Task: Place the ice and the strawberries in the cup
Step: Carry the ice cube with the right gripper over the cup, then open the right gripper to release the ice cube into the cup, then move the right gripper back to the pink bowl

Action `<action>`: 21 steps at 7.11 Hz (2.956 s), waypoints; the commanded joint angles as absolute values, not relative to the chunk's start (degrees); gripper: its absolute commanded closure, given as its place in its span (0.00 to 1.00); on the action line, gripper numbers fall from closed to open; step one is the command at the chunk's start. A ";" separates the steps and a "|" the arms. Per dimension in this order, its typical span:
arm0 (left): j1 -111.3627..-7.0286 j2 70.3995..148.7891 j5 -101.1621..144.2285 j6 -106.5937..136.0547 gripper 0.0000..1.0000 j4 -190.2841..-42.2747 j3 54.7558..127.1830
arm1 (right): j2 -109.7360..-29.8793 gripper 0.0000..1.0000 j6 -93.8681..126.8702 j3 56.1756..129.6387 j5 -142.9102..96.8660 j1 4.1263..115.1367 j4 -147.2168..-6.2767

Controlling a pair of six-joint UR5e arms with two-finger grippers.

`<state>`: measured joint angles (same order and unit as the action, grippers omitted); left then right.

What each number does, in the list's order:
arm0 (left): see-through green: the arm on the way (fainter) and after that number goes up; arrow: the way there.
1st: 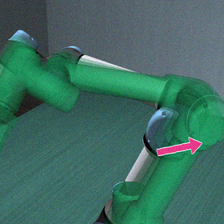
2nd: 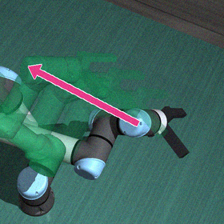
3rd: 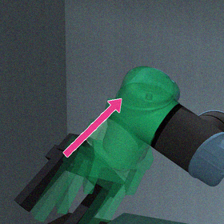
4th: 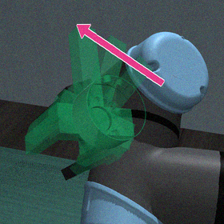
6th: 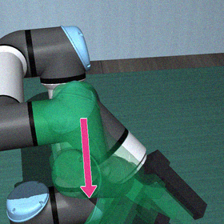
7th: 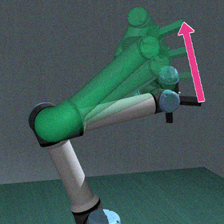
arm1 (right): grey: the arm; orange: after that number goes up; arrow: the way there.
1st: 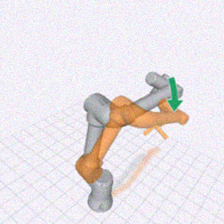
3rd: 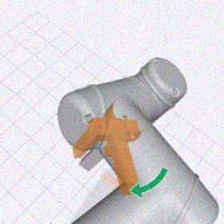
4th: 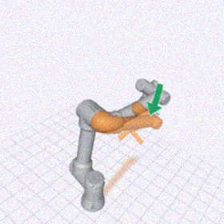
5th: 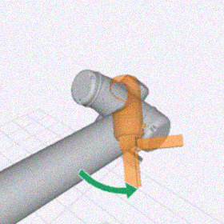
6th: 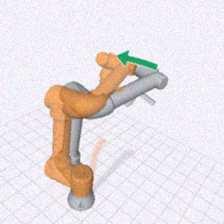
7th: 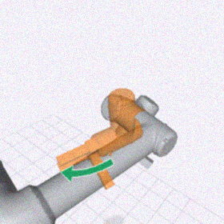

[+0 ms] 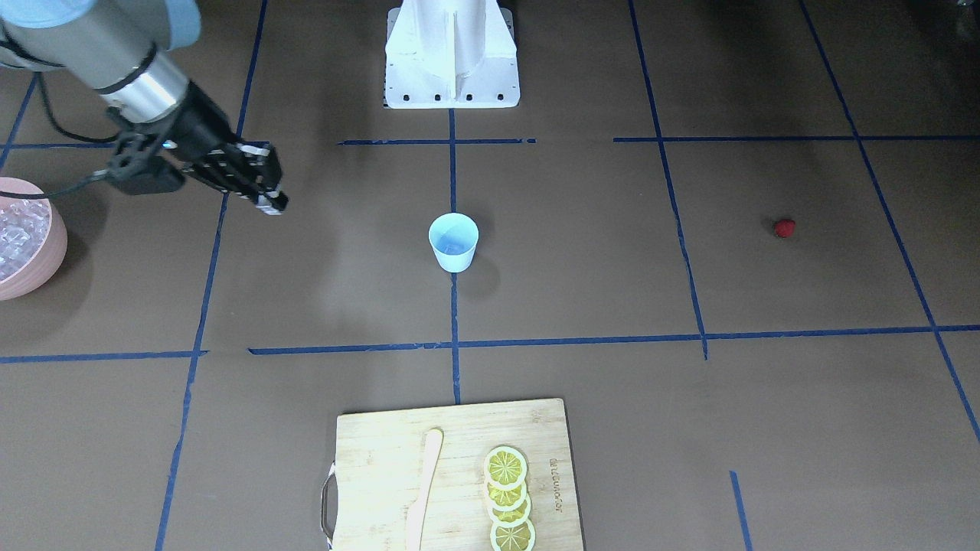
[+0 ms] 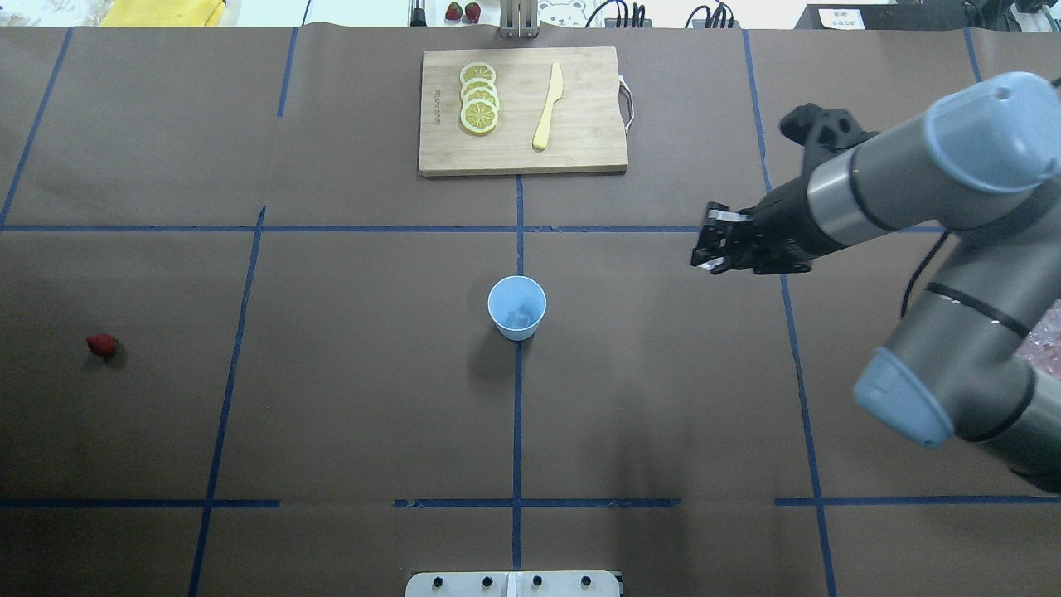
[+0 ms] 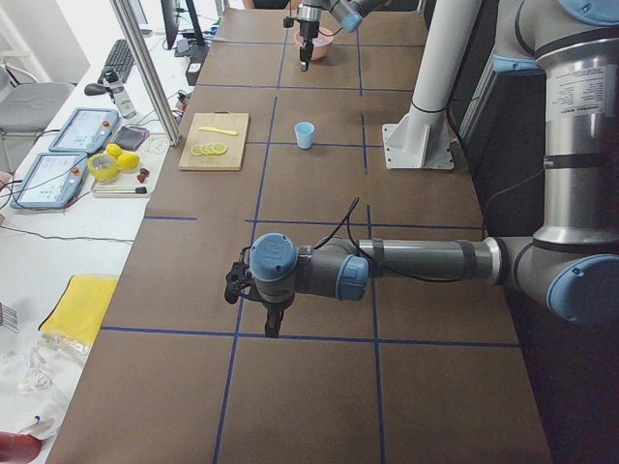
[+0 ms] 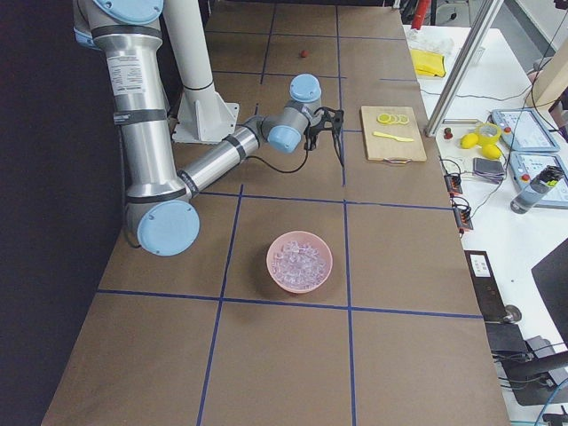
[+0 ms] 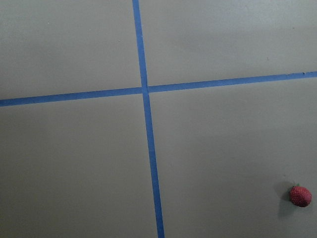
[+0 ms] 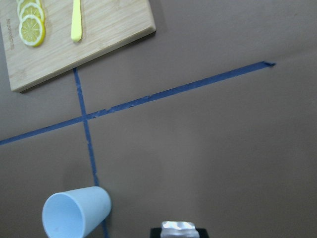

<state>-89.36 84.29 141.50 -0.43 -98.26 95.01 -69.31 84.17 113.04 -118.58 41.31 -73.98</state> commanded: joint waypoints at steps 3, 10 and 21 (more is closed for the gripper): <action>-89.30 84.29 141.50 -0.44 0.00 -98.26 94.57 | -50.29 0.96 94.75 99.52 -103.81 28.05 -79.89; -89.21 84.20 141.59 -0.44 0.00 -98.26 94.57 | -49.57 0.30 94.31 97.47 -101.95 27.95 -79.89; -89.21 84.29 141.50 -0.35 0.00 -99.22 94.40 | -99.20 0.02 30.16 114.81 -125.25 68.17 -79.72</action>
<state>-89.21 84.28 141.57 -0.35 -98.76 94.45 -95.20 42.25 116.77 -124.69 63.38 -79.72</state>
